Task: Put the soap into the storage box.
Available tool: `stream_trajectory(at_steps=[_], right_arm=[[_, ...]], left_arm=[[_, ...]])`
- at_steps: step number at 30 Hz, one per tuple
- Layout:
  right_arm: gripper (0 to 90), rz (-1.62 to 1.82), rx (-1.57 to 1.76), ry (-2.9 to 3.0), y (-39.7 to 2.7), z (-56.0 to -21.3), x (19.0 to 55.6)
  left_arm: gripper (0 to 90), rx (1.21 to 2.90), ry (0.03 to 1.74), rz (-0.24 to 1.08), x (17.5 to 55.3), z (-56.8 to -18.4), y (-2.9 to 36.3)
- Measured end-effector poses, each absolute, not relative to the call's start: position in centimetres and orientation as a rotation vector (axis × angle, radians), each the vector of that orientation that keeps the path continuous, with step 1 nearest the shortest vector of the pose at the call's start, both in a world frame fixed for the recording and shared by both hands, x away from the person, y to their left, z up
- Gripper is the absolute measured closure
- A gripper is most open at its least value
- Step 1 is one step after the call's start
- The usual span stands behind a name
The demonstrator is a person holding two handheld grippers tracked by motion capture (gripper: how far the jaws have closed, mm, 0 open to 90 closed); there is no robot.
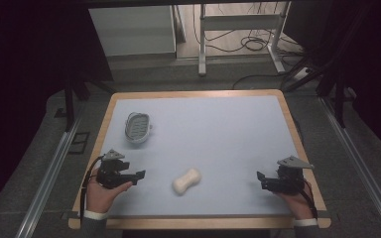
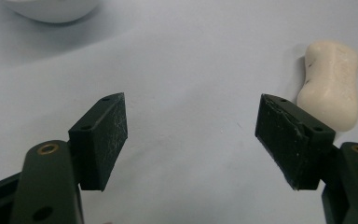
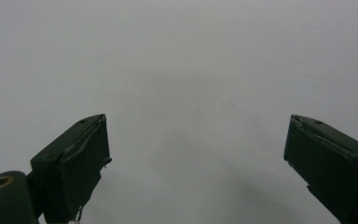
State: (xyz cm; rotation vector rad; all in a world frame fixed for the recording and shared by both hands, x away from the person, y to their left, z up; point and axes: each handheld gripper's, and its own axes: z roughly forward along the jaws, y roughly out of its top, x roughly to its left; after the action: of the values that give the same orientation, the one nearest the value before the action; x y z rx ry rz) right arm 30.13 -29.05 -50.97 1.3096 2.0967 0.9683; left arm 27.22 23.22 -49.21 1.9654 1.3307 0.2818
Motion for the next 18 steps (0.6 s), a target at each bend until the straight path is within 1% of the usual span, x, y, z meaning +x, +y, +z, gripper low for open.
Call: stream_trajectory(at_steps=[12, 18], right_arm=[[6.4, 0.954, 1.332, 2.072, -29.5, -50.8, 30.5], [6.5, 0.952, 1.324, 2.072, -29.4, -50.7, 30.8]], left_arm=[[25.7, 1.996, 1.279, 0.269, 26.7, -48.6, 23.5], [26.0, 2.026, 1.251, 0.278, 26.6, -47.9, 23.0]])
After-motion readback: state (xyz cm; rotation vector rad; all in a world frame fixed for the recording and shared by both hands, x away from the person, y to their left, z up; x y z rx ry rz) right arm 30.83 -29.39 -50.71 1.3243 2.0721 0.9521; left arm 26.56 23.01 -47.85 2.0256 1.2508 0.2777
